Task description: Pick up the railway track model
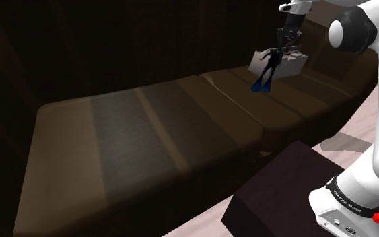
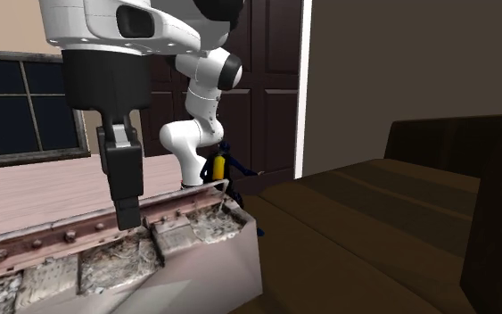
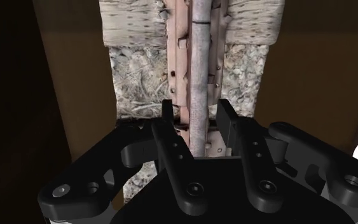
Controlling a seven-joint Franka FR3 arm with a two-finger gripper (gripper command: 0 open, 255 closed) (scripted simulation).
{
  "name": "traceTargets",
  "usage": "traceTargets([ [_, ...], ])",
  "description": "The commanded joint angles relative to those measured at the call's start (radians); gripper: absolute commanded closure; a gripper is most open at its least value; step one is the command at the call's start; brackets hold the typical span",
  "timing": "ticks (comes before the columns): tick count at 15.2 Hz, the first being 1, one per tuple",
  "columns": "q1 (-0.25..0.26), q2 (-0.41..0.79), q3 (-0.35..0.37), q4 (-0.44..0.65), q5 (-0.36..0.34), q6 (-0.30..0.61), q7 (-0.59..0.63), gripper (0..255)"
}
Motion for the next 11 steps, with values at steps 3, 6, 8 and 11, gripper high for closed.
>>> traceTargets([
  [3,-0.027,0.01,0.003,0.084,0.006,-0.063,0.009,255],
  [6,-0.052,0.021,0.008,0.15,0.013,-0.112,0.014,255],
  [8,-0.073,0.032,0.012,0.199,0.02,-0.147,0.017,255],
  [11,-0.086,0.039,0.015,0.229,0.024,-0.168,0.02,255],
])
